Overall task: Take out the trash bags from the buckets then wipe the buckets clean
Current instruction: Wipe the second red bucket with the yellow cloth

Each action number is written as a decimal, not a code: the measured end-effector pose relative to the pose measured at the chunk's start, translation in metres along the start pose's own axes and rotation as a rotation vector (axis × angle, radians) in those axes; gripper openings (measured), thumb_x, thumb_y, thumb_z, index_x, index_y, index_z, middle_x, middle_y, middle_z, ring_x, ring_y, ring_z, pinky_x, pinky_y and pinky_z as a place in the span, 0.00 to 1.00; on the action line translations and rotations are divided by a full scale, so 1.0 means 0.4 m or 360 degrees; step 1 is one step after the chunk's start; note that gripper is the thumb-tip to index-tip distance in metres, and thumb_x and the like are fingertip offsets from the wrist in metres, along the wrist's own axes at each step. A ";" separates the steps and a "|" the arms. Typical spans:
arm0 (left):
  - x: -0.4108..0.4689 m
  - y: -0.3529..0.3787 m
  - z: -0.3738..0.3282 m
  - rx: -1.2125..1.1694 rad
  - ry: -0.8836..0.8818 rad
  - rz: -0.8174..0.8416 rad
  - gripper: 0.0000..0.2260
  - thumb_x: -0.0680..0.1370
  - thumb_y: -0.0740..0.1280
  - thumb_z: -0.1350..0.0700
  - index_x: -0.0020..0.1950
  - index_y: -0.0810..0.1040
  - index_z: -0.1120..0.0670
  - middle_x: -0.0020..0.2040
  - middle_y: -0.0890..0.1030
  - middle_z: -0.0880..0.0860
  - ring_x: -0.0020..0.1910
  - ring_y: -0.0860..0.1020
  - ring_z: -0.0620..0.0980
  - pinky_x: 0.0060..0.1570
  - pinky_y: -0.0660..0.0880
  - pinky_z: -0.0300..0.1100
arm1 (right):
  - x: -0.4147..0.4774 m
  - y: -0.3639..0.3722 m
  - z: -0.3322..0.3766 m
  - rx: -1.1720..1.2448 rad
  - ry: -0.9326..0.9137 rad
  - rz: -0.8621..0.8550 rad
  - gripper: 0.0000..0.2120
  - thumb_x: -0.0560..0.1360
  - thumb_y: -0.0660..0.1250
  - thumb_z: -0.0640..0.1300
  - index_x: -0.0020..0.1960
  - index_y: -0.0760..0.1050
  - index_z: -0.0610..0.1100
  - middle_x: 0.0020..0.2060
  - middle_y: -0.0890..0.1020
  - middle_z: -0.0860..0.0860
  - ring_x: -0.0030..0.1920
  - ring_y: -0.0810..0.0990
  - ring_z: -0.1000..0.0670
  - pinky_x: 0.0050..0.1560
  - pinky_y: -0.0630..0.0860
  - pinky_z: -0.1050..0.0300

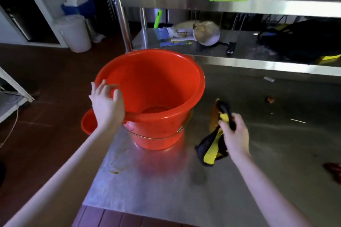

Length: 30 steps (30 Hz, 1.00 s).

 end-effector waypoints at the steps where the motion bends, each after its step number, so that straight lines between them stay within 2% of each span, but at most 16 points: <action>1: -0.012 0.018 -0.021 0.0041 0.0066 0.0049 0.13 0.79 0.59 0.58 0.56 0.82 0.56 0.72 0.72 0.57 0.78 0.55 0.55 0.75 0.46 0.57 | 0.015 -0.026 0.063 0.0134 -0.0061 -0.0047 0.10 0.73 0.67 0.50 0.54 0.74 0.51 0.40 0.80 0.59 0.45 0.78 0.56 0.43 0.67 0.61; 4: -0.051 0.055 -0.070 0.0214 0.0206 0.0128 0.16 0.79 0.55 0.53 0.55 0.82 0.53 0.67 0.77 0.55 0.77 0.58 0.57 0.74 0.44 0.62 | 0.030 -0.060 0.241 0.0400 -0.0284 -0.0075 0.10 0.71 0.65 0.53 0.51 0.72 0.54 0.41 0.80 0.59 0.42 0.77 0.59 0.44 0.70 0.64; 6: -0.077 0.070 -0.098 0.0298 0.0245 0.0178 0.16 0.81 0.54 0.51 0.57 0.80 0.51 0.65 0.78 0.52 0.77 0.60 0.54 0.75 0.43 0.62 | 0.014 -0.040 0.341 0.0266 -0.0539 -0.0001 0.12 0.73 0.66 0.53 0.54 0.72 0.50 0.45 0.79 0.53 0.46 0.77 0.55 0.48 0.71 0.62; 9: -0.107 0.095 -0.130 0.0206 0.0232 0.0393 0.14 0.81 0.54 0.48 0.62 0.74 0.46 0.66 0.77 0.50 0.76 0.61 0.49 0.74 0.39 0.61 | -0.050 0.069 0.425 -0.0267 -0.0958 0.0265 0.18 0.74 0.67 0.53 0.57 0.75 0.42 0.51 0.76 0.48 0.53 0.75 0.47 0.55 0.70 0.55; 11: -0.100 0.097 -0.137 -0.0005 0.0167 0.0565 0.14 0.80 0.53 0.47 0.64 0.70 0.42 0.64 0.76 0.48 0.71 0.67 0.47 0.74 0.40 0.60 | -0.101 0.155 0.427 -0.0886 -0.1164 0.0393 0.22 0.75 0.61 0.63 0.58 0.77 0.47 0.55 0.76 0.52 0.58 0.73 0.47 0.58 0.68 0.50; 12: -0.085 0.090 -0.132 -0.0068 0.0149 0.0634 0.15 0.79 0.54 0.47 0.64 0.69 0.42 0.63 0.76 0.47 0.68 0.69 0.47 0.75 0.43 0.59 | -0.114 0.180 0.415 -0.1079 -0.1178 0.0456 0.23 0.76 0.57 0.66 0.58 0.76 0.50 0.56 0.77 0.55 0.60 0.72 0.49 0.61 0.66 0.49; 14: -0.039 0.061 -0.111 0.0042 0.0305 0.0708 0.15 0.78 0.56 0.49 0.63 0.72 0.44 0.61 0.77 0.48 0.64 0.72 0.51 0.73 0.57 0.57 | -0.109 0.182 0.409 -0.0955 -0.1028 0.0565 0.23 0.77 0.51 0.66 0.58 0.74 0.53 0.51 0.80 0.56 0.59 0.74 0.53 0.69 0.61 0.48; 15: -0.016 0.046 -0.099 0.0152 0.0462 0.0719 0.13 0.78 0.59 0.51 0.61 0.75 0.47 0.59 0.79 0.49 0.62 0.74 0.53 0.68 0.64 0.55 | -0.100 0.173 0.419 -0.0786 -0.0948 0.0555 0.23 0.78 0.49 0.66 0.58 0.73 0.53 0.46 0.82 0.56 0.55 0.77 0.53 0.69 0.62 0.50; 17: 0.012 0.031 -0.075 0.0302 0.0848 0.0723 0.07 0.79 0.64 0.55 0.54 0.80 0.52 0.50 0.81 0.50 0.53 0.77 0.54 0.62 0.70 0.52 | -0.097 0.178 0.441 -0.0727 -0.0940 0.0438 0.24 0.78 0.46 0.64 0.61 0.74 0.54 0.40 0.83 0.54 0.46 0.80 0.51 0.58 0.69 0.55; 18: 0.014 0.033 -0.065 0.0344 0.1028 0.0731 0.06 0.80 0.65 0.55 0.48 0.81 0.54 0.44 0.80 0.49 0.48 0.77 0.53 0.63 0.70 0.54 | -0.103 0.194 0.449 -0.0849 -0.0966 0.0395 0.25 0.78 0.45 0.64 0.61 0.75 0.54 0.42 0.84 0.53 0.46 0.80 0.49 0.55 0.71 0.54; 19: 0.011 0.041 -0.056 0.0380 0.1160 0.0731 0.10 0.80 0.64 0.54 0.43 0.80 0.55 0.40 0.78 0.47 0.45 0.77 0.52 0.65 0.68 0.57 | -0.118 0.218 0.452 -0.1028 -0.1016 0.0364 0.26 0.78 0.45 0.64 0.58 0.77 0.54 0.44 0.84 0.54 0.46 0.80 0.48 0.53 0.71 0.51; 21: 0.004 0.055 -0.046 0.0432 0.1277 0.0656 0.18 0.81 0.57 0.50 0.36 0.77 0.54 0.35 0.75 0.46 0.42 0.75 0.51 0.69 0.65 0.58 | -0.148 0.255 0.446 -0.1274 -0.1104 0.0255 0.26 0.79 0.47 0.63 0.49 0.79 0.51 0.40 0.82 0.53 0.43 0.79 0.47 0.48 0.71 0.47; 23: 0.002 0.057 -0.049 0.0387 0.1283 0.0549 0.19 0.80 0.53 0.50 0.31 0.72 0.53 0.31 0.71 0.46 0.37 0.70 0.49 0.62 0.69 0.55 | -0.139 0.248 0.436 -0.1197 -0.1198 0.0109 0.21 0.79 0.54 0.58 0.41 0.78 0.47 0.33 0.78 0.51 0.36 0.77 0.46 0.41 0.71 0.47; 25: 0.004 0.059 -0.052 0.0294 0.1262 0.0515 0.17 0.78 0.53 0.52 0.29 0.66 0.51 0.29 0.66 0.45 0.34 0.64 0.47 0.53 0.70 0.51 | -0.117 0.223 0.417 -0.1105 -0.1325 0.0073 0.16 0.78 0.57 0.51 0.38 0.76 0.45 0.31 0.76 0.51 0.34 0.76 0.46 0.37 0.70 0.48; 28: 0.008 0.067 -0.050 0.0247 0.1287 0.0566 0.19 0.79 0.54 0.49 0.29 0.66 0.52 0.29 0.66 0.45 0.35 0.64 0.46 0.52 0.67 0.49 | -0.030 0.158 0.374 -0.1071 -0.1318 0.0282 0.14 0.77 0.57 0.48 0.37 0.74 0.43 0.31 0.75 0.50 0.35 0.74 0.45 0.41 0.72 0.48; 30: 0.012 0.070 -0.043 0.0272 0.1400 0.0653 0.23 0.79 0.54 0.40 0.32 0.71 0.52 0.31 0.69 0.45 0.37 0.67 0.46 0.52 0.64 0.46 | 0.067 0.117 0.354 -0.1143 -0.1160 0.0470 0.14 0.78 0.58 0.46 0.37 0.74 0.42 0.34 0.76 0.49 0.40 0.74 0.46 0.48 0.72 0.47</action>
Point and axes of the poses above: each hand's wrist, its own x-axis towards the middle knuckle, its own y-axis out of the palm, z = x × y, the point moved 6 cm from there along x, towards the middle knuckle
